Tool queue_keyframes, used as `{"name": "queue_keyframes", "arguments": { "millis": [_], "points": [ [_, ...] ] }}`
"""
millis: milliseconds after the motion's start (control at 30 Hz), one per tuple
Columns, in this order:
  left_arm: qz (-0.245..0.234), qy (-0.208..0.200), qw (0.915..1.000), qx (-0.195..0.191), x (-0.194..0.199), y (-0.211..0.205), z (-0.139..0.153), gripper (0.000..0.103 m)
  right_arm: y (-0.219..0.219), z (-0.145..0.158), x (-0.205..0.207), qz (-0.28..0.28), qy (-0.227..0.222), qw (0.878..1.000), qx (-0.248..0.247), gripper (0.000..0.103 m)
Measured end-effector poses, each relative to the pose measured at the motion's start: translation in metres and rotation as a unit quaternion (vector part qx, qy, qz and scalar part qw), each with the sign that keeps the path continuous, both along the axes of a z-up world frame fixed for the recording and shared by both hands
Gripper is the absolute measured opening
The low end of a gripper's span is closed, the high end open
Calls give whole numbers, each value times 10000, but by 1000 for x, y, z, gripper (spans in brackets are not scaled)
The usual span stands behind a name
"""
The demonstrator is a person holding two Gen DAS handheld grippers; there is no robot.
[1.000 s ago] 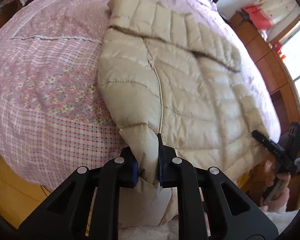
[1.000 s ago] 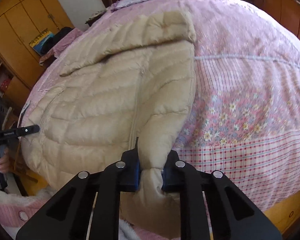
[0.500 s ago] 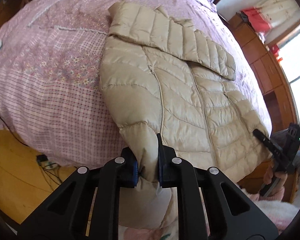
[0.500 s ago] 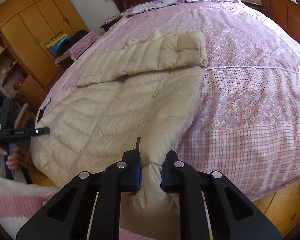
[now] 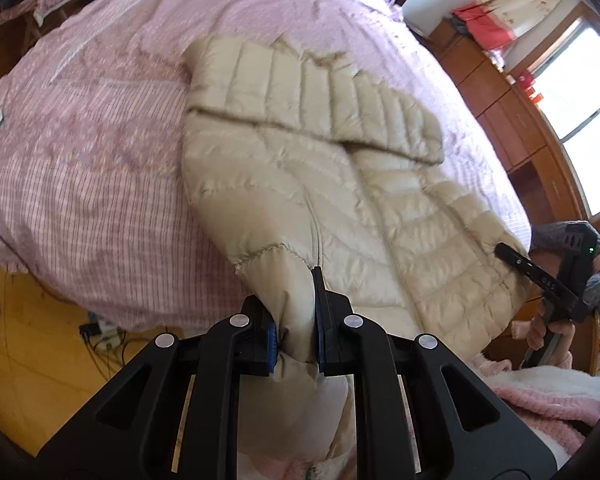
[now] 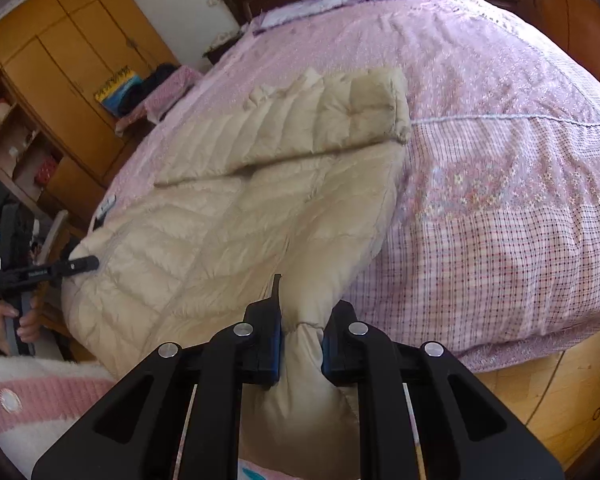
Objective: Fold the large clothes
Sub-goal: 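Grasp the jacket hem with the left tool while the right tool grasps the hem too, then lift the hem with both tools and fold it over toward the collar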
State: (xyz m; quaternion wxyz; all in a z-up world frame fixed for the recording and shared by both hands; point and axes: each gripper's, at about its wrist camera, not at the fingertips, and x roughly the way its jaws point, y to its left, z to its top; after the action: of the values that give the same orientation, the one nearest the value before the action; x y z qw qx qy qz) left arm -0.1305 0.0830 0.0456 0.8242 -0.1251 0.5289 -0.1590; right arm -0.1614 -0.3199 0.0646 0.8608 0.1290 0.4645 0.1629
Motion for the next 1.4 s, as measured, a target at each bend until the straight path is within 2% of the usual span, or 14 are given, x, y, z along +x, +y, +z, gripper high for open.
{"name": "queue_keyframes", "arguments": {
  "millis": [133, 233, 300, 433, 600, 767, 933, 1100, 1233, 1400],
  "points": [
    [98, -151, 9997, -173, 9, 0, 6, 14, -2, 2, 9, -157, -189, 9995, 202, 15],
    [256, -464, 9985, -103, 19, 1, 12, 14, -1, 10, 19, -248, -466, 9982, 290, 15],
    [405, -623, 9970, -215, 27, 3, 12, 14, -3, 12, 28, -408, -580, 9969, 341, 15],
    [498, -853, 9949, -188, 51, 0, 14, 14, -10, 16, 45, -710, -708, 9923, 730, 15],
    [588, -1217, 9908, 34, 84, -6, 30, 14, -9, 31, 67, -863, -1067, 9887, 600, 15],
    [739, -1435, 9868, 148, 119, -11, 38, 14, -9, 38, 99, -931, -1183, 9872, 530, 15],
    [924, -1488, 9844, 175, 155, -9, 41, 14, -5, 43, 140, -1022, -1221, 9862, 450, 15],
    [1028, -1485, 9834, 142, 196, -8, 38, 14, 2, 47, 180, -1132, -1299, 9850, 123, 15],
    [1167, -1244, 9849, 309, 233, -9, 20, 14, 6, 39, 210, -1228, -1278, 9841, -115, 15],
    [1181, -797, 9881, 573, 271, -14, -20, 15, 6, 6, 242, -1434, -937, 9846, -346, 15]
  ]
}}
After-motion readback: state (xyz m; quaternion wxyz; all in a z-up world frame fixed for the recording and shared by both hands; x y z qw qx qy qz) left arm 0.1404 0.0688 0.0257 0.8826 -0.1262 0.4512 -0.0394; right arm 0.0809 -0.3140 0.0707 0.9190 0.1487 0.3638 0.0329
